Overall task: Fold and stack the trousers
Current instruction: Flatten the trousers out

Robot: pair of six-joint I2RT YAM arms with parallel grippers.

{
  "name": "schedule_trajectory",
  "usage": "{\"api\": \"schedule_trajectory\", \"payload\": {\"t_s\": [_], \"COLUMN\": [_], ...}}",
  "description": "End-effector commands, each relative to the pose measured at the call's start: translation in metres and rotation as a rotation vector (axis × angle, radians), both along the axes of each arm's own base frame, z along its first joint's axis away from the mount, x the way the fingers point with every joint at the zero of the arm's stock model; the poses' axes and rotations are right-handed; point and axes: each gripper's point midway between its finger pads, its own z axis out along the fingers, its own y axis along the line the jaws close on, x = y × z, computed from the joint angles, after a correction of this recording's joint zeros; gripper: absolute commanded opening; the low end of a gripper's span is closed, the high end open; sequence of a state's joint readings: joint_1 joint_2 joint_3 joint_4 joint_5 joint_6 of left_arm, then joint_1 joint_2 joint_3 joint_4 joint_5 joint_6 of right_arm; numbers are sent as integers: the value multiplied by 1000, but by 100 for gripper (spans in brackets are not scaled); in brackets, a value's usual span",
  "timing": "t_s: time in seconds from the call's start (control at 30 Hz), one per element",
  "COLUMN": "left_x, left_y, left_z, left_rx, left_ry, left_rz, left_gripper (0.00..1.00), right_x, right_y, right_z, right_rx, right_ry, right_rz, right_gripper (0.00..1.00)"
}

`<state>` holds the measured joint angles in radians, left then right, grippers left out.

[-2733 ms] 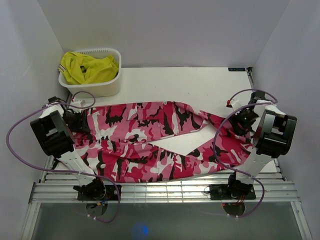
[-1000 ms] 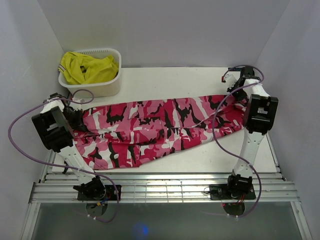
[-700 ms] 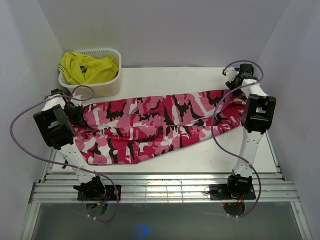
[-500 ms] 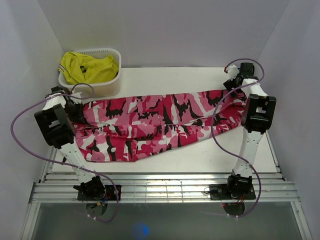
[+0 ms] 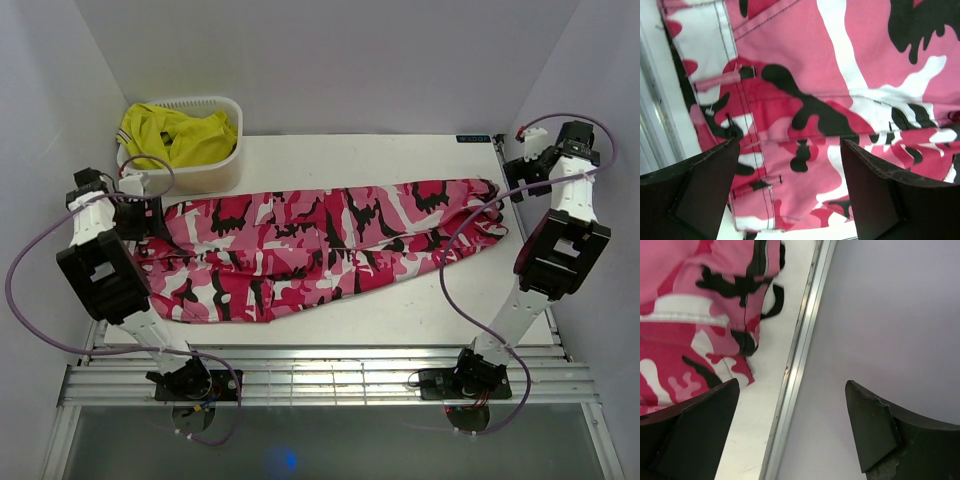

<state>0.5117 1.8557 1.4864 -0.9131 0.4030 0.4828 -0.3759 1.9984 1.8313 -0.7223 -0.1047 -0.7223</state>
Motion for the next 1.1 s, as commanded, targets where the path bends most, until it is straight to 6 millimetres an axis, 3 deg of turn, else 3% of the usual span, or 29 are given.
{"api": "schedule_trajectory", "payload": {"t_s": [0.0,0.2,0.33,0.67,0.83,0.93,1.03,1.07], "left_x": [-23,-58,-74,-77,-74,-73,-71,-70], "left_y": [-9,-8,-14,-25,-23,-22,-23,-23], "left_z": [9,-7,-1,13,16,16,12,12], "left_rx": [-49,-142,-181,-222,-224,-228,-251,-254], "left_ry": [-16,5,2,-17,-15,-16,-7,-8], "left_rz": [-3,-13,-55,-97,-102,-100,-87,-85], "left_gripper": [93,90,88,88,88,88,88,88], "right_x": [-48,-51,-64,-86,-82,-97,-97,-104], "right_y": [32,50,68,66,54,60,69,76], "right_z": [-56,-85,-95,-86,-60,-62,-63,-73], "right_rx": [236,329,333,166,113,87,23,31], "right_ry": [204,222,201,174,119,122,80,95], "right_rz": [-41,-23,179,610,725,862,954,969], "right_gripper": [90,88,81,81,82,83,84,84]}}
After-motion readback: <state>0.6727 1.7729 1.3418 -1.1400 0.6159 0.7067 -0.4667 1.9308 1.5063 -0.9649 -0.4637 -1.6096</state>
